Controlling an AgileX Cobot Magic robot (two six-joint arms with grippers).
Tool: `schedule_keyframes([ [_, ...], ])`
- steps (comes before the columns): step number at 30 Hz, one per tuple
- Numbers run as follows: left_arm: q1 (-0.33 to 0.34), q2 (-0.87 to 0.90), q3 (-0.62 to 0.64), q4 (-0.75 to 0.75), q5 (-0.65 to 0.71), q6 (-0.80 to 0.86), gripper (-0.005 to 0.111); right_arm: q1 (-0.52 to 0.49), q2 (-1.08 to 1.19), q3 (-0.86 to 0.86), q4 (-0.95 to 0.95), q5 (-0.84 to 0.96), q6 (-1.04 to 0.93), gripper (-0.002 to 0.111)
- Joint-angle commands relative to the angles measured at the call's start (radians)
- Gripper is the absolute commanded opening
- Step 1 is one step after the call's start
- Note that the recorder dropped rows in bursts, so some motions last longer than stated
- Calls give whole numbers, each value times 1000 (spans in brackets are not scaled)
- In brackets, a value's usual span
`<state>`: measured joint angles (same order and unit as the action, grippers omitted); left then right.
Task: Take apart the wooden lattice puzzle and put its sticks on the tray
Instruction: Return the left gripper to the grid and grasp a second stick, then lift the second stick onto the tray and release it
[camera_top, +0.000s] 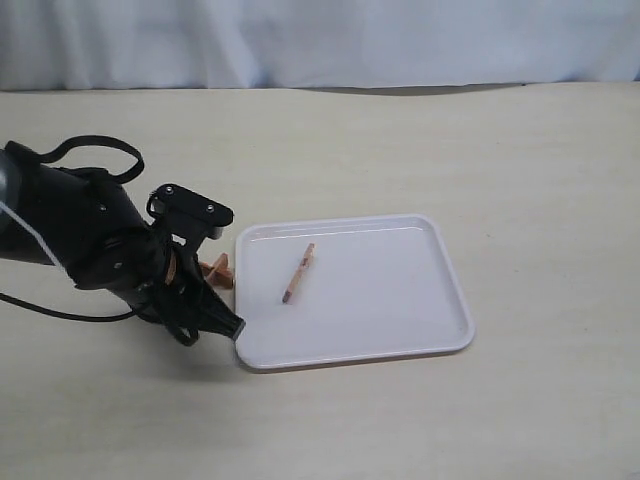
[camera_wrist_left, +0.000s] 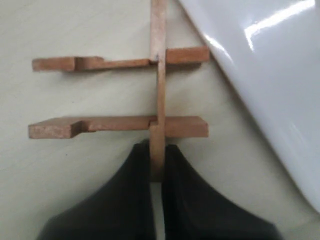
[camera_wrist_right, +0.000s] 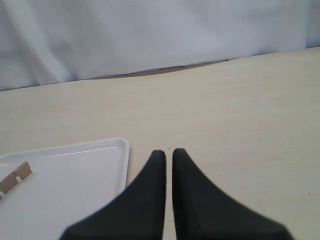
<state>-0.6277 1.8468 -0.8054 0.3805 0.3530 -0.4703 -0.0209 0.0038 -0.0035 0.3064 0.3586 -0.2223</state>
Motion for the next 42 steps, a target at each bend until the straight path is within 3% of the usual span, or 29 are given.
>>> schedule_keyframes([
  [1,4,-2,1,8,-8,-7,0,-4,8,4,-1,-13,1,5],
  [6,4,-21,-1,8,4,-7,0,-4,8,4,-1,-13,1,5],
  [17,4,-184,-69,4,169,4,0,-4,8,4,-1,-13,1,5],
  [22,-5,-276,-69,-116,96,35,0,-4,8,4,-1,-13,1,5],
  [25,-71,-241,-79,-196,14,85,0,-4,8,4,-1,-13,1,5],
  [27,-95,-166,-132,-199,32,85,0,-4,8,4,-1,-13,1,5],
  [34,-96,95,-270,-239,89,79,0,-4,8,4,-1,-13,1,5],
  [42,-96,119,-284,-235,105,81,2,-4,8,4,-1,-13,1,5],
])
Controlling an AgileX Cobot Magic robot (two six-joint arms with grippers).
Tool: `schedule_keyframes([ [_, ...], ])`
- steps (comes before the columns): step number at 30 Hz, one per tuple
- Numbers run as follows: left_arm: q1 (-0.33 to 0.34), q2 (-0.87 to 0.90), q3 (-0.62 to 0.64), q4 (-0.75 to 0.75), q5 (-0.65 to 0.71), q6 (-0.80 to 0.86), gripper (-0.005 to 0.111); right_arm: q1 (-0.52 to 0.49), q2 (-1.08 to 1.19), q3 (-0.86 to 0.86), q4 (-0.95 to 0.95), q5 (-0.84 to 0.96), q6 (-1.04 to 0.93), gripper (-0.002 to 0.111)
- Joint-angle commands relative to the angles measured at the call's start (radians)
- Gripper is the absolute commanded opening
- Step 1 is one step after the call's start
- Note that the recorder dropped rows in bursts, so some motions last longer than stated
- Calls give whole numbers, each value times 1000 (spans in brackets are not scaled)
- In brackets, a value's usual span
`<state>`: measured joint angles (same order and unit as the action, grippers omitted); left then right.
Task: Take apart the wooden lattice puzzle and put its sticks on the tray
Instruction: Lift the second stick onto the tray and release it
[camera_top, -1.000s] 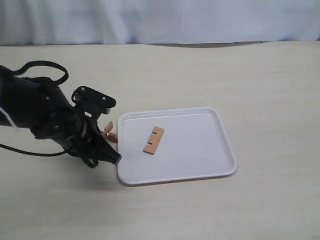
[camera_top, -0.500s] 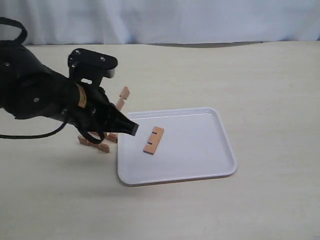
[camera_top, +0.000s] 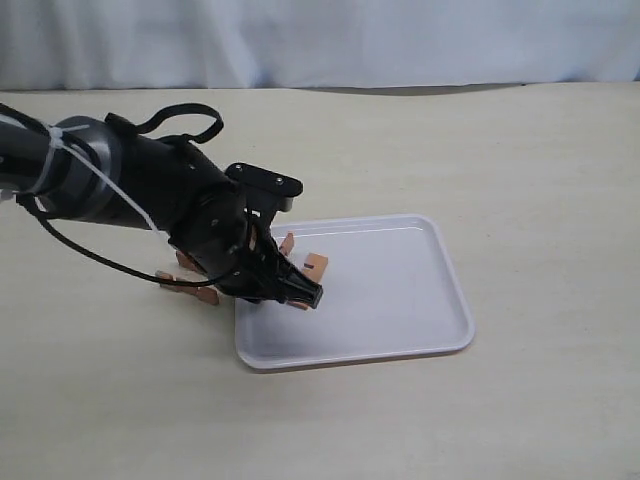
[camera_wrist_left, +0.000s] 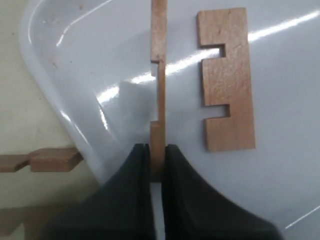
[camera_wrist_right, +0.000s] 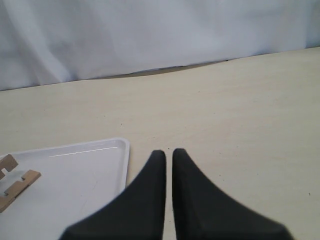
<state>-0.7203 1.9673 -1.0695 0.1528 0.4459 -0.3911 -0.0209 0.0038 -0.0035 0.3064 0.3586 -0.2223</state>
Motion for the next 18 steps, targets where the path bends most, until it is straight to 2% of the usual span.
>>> schedule_keyframes([
  [1,-3,-2,-23,-4,12,2,6,-4,8,4,-1,-13,1,5],
  [7,-3,-2,-56,-5,47,2,37,-4,8,4,-1,-13,1,5],
  [9,-3,-4,-77,-5,92,2,44,-4,8,4,-1,-13,1,5],
  [15,-3,-57,-134,65,288,53,50,-4,8,4,-1,-13,1,5],
  [18,-3,-118,-131,71,326,96,50,-4,8,4,-1,-13,1,5],
])
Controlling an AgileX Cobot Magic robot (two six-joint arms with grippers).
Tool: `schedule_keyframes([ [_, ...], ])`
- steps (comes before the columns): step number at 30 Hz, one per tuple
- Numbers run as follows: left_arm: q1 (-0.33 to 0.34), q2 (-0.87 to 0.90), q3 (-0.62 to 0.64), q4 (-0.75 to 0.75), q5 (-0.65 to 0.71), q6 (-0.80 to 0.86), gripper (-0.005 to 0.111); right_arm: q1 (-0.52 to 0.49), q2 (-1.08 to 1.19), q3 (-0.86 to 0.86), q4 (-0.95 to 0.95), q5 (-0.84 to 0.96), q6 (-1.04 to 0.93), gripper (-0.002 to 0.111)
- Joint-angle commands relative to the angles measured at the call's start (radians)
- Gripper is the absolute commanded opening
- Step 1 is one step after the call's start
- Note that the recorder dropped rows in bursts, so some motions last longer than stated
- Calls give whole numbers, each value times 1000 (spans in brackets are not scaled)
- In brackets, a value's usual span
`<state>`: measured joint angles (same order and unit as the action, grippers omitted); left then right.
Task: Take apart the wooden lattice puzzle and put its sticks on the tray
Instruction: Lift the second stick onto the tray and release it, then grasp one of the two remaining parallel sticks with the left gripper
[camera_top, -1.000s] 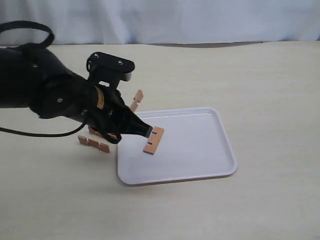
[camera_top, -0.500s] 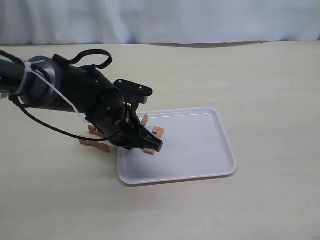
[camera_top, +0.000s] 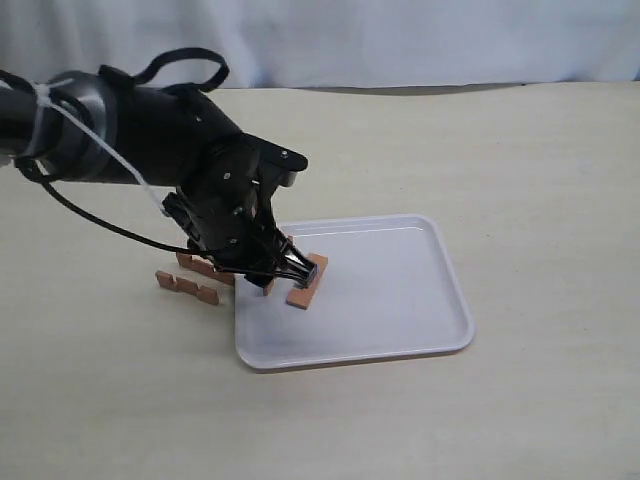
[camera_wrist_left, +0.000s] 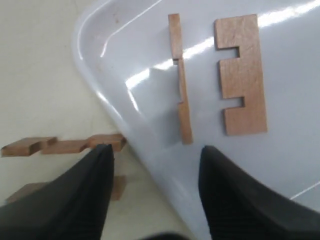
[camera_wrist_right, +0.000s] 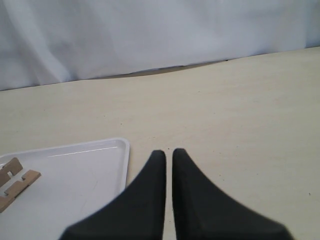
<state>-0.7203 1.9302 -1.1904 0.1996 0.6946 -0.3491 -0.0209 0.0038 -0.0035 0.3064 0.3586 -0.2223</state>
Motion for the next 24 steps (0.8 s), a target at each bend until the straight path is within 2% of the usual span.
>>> schedule_keyframes([
  [1,-1,-98,-10,27,91,66,50,-4,8,4,-1,-13,1,5],
  [5,17,-148,11,77,148,71,50,-4,8,4,-1,-13,1,5],
  [7,52,-176,65,97,148,71,50,-4,8,4,-1,-13,1,5],
  [10,88,-205,155,102,74,71,50,-4,8,4,-1,-13,1,5],
  [11,109,-227,232,112,2,71,50,-4,8,4,-1,-13,1,5],
  [13,141,-259,307,102,-80,71,50,-4,8,4,-1,-13,1,5],
  [15,155,-267,312,67,-86,71,50,-4,8,4,-1,-13,1,5],
  [17,155,-263,312,47,-91,64,56,-4,8,4,-1,-13,1,5],
  [20,155,-261,312,43,-132,28,77,-4,8,4,-1,-13,1,5],
  [22,155,-261,312,43,-157,2,82,-4,8,4,-1,-13,1,5],
  [24,155,-261,312,43,-168,0,83,-4,8,4,-1,-13,1,5],
])
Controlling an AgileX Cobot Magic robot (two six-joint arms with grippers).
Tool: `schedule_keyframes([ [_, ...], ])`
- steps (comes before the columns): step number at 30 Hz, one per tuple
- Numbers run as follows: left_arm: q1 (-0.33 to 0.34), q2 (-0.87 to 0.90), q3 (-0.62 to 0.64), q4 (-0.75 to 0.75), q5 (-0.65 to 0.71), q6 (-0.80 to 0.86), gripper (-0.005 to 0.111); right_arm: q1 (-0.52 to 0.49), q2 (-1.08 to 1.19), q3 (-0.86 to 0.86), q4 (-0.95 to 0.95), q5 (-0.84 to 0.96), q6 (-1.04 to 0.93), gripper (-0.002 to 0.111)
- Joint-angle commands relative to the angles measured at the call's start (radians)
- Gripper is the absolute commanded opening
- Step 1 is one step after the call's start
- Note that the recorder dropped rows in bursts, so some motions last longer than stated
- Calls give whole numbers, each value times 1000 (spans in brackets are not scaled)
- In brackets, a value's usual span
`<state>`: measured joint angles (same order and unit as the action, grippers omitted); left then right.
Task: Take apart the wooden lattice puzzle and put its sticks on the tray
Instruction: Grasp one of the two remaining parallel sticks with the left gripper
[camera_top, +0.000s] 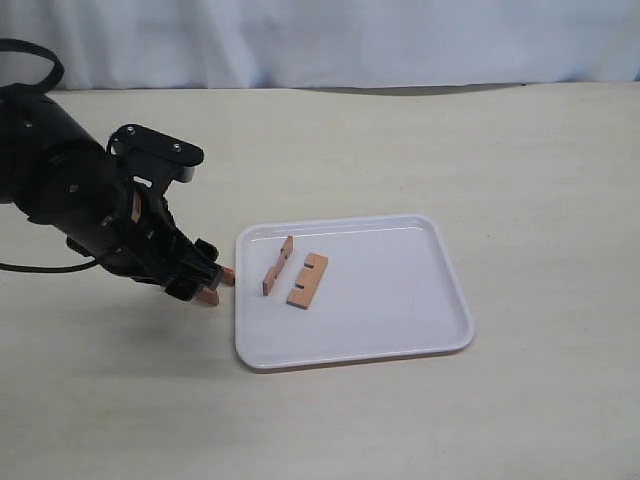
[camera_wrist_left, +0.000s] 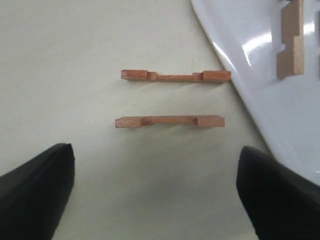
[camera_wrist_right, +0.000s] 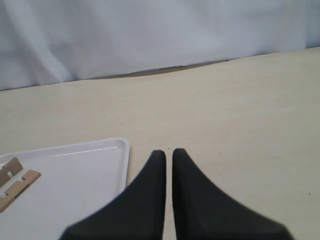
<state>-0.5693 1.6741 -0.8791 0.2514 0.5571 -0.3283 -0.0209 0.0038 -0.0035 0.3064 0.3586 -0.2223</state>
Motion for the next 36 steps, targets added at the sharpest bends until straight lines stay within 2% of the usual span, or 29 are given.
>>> schedule_keyframes([
  [1,4,-5,0,-9,-31,-20,83,-4,8,4,-1,-13,1,5],
  [8,4,-5,0,-9,-48,-43,83,-4,8,4,-1,-13,1,5],
  [14,4,-5,66,-7,-148,-43,83,-4,8,4,-1,-13,1,5],
  [18,4,-5,74,-5,-152,-45,83,-4,8,4,-1,-13,1,5],
  [32,4,114,74,26,-210,-69,83,-4,8,4,-1,-13,1,5],
  [36,30,128,74,36,-223,-95,83,-4,8,4,-1,-13,1,5],
])
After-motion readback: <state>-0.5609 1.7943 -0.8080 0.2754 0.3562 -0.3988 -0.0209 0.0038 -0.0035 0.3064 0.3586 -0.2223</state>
